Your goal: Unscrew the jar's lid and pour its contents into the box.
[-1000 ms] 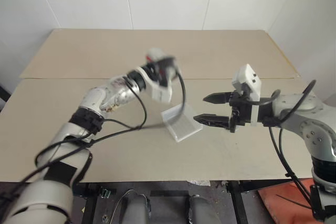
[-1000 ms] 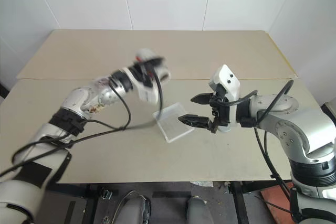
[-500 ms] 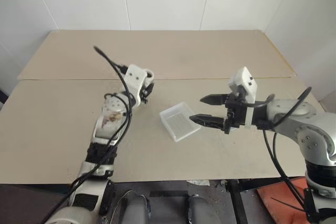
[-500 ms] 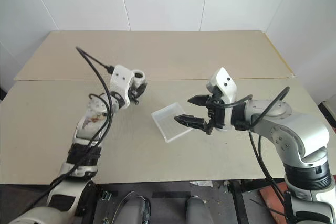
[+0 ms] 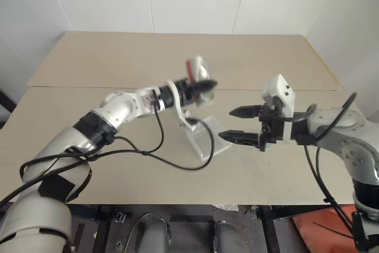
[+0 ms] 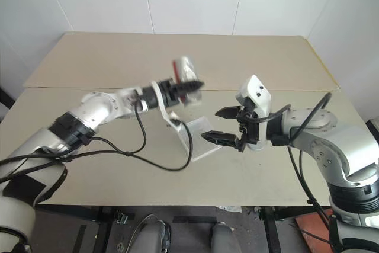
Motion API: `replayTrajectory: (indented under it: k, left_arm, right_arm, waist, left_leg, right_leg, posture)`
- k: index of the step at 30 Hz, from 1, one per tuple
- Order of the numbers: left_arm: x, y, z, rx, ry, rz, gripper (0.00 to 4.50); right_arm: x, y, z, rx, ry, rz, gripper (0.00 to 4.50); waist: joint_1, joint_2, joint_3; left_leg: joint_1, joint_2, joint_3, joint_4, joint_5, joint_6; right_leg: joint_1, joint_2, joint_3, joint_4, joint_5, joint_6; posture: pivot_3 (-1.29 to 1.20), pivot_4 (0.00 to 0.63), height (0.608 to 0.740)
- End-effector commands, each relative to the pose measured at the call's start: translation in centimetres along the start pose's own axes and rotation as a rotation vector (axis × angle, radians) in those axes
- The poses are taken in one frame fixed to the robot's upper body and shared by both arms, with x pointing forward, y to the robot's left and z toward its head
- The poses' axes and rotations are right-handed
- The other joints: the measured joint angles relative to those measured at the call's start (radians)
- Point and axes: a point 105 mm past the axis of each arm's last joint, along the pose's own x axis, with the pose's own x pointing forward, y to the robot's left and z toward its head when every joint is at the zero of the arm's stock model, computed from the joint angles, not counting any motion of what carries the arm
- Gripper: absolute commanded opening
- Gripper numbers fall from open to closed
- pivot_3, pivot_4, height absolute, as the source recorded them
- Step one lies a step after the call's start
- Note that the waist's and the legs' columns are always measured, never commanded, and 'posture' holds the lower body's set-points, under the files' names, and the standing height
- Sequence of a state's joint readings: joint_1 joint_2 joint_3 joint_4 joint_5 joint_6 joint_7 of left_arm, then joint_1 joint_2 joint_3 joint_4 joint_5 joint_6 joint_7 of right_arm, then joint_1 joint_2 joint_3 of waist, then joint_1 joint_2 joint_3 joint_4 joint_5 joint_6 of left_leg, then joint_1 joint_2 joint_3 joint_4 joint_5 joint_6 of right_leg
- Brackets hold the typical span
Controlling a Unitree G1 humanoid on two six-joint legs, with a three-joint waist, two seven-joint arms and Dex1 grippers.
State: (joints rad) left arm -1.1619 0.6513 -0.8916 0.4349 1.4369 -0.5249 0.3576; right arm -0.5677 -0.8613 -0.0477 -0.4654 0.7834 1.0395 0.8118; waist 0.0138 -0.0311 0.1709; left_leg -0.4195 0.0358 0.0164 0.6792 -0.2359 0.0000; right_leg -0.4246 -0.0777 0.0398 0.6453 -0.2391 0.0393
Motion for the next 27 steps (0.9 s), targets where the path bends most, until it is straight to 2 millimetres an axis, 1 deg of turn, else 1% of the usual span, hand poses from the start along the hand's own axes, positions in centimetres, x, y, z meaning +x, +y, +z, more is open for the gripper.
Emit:
replayTrajectory:
  k: [1,5,9,12,16,17,18,20,22,23,24,26,27]
  left_arm:
    - [1.7,1.3,-0.2,0.153,-0.035,0.035,1.95]
    - [2.5,0.8,-0.2,0.205,-0.033,0.012,1.95]
    - [2.3,0.4,-0.3,0.204,-0.025,0.002,1.95]
    - [2.2,0.3,-0.2,0.163,-0.015,0.003,1.95]
    - [1.6,1.0,-1.0,0.045,0.057,0.029,1.95]
    - [1.3,1.0,-1.4,-0.041,0.092,0.026,1.95]
    - [1.0,1.3,-2.0,-0.094,0.134,0.053,1.95]
    - [0.1,1.5,-3.3,-0.263,0.235,0.08,1.95]
    - [-1.5,1.0,-5.2,-0.614,0.403,0.106,1.95]
    - [-2.2,0.6,-5.7,-0.757,0.451,0.113,1.95]
    - [-3.0,-0.1,-6.2,-0.958,0.515,0.106,1.95]
    - [-4.1,-0.9,-6.6,-1.279,0.588,0.143,1.95]
    - [-4.6,-1.3,-6.5,-1.428,0.599,0.149,1.95]
  right_arm:
    - [-1.4,-0.3,0.5,-0.051,0.007,-0.024,4.49]
    - [-2.2,-0.4,0.5,-0.055,0.003,-0.051,4.49]
    - [-2.5,-0.2,0.8,-0.051,-0.022,-0.055,4.49]
    - [-2.6,0.0,0.7,-0.058,-0.014,-0.056,4.49]
    - [-2.5,0.0,0.6,-0.056,-0.013,-0.056,4.49]
    - [-2.5,0.1,0.6,-0.056,-0.015,-0.054,4.49]
    - [-2.5,0.1,0.6,-0.056,-0.015,-0.055,4.49]
    - [-2.6,0.0,0.6,-0.055,-0.017,-0.056,4.49]
    - [-2.6,-0.2,0.6,-0.052,-0.023,-0.063,4.49]
    - [-2.6,-0.2,0.6,-0.051,-0.028,-0.064,4.49]
    - [-2.6,-0.2,0.6,-0.05,-0.034,-0.064,4.49]
    - [-2.5,-0.3,0.6,-0.051,-0.04,-0.065,4.49]
    - [-2.4,-0.3,0.6,-0.05,-0.043,-0.064,4.49]
  waist:
    - [0.001,0.0,0.0]
    - [0.0,0.0,0.0]
    - [-0.002,0.0,0.0]
    - [-0.002,0.0,0.0]
    - [-0.003,0.0,0.0]
    - [-0.003,0.0,0.0]
    - [-0.003,0.0,0.0]
    - [-0.003,0.0,0.0]
    - [-0.004,0.0,0.0]
    - [-0.004,0.0,0.0]
    - [-0.004,0.0,0.0]
    - [-0.005,0.0,0.0]
    - [-0.005,0.0,0.0]
  left_leg:
    - [-0.001,0.0,0.0,0.0,0.0,0.0]
    - [-0.001,0.0,0.0,0.001,0.0,0.0]
    - [0.0,0.0,0.0,0.001,0.0,0.0]
    - [0.0,0.0,-0.001,0.001,0.0,0.0]
    - [0.0,0.0,-0.001,0.001,0.0,0.0]
    - [0.0,0.0,-0.001,0.001,0.0,0.0]
    - [0.0,0.0,-0.001,0.001,0.0,0.0]
    - [0.0,0.0,-0.001,0.001,0.0,0.0]
    - [0.0,0.0,-0.001,0.001,0.0,0.0]
    - [0.0,0.0,0.0,0.001,0.0,0.0]
    - [0.0,0.001,-0.001,0.002,0.0,0.0]
    - [0.0,0.001,-0.001,0.002,0.0,0.0]
    - [0.0,0.001,-0.001,0.003,0.0,0.0]
  right_leg:
    - [0.0,0.0,0.0,0.0,0.0,0.0]
    - [0.0,0.0,0.0,0.0,0.0,0.0]
    - [0.0,0.0,0.0,0.001,0.0,0.0]
    - [0.0,0.0,0.0,0.001,0.0,0.0]
    - [0.0,0.0,0.0,0.002,0.0,0.0]
    - [0.0,0.0,0.0,0.002,0.0,0.0]
    - [0.0,0.0,0.0,0.002,0.0,0.0]
    - [0.0,0.0,0.0,0.002,0.0,0.0]
    - [0.0,0.0,0.0,0.002,0.0,0.0]
    - [0.0,-0.001,0.0,0.003,0.0,0.0]
    - [0.0,0.0,-0.001,0.003,0.0,0.0]
    - [0.0,0.0,0.0,0.003,0.0,0.0]
    - [0.001,0.0,-0.001,0.002,0.0,0.0]
  posture:
    - [0.0,0.15,0.74]
    - [0.0,0.15,0.74]
    - [0.0,0.15,0.74]
    - [0.0,0.15,0.74]
    - [0.0,0.15,0.74]
    - [0.0,0.15,0.74]
    - [0.0,0.15,0.74]
    - [0.0,0.15,0.74]
    - [0.0,0.15,0.74]
    - [0.0,0.15,0.74]
    - [0.0,0.15,0.74]
    - [0.0,0.15,0.74]
    - [0.0,0.15,0.74]
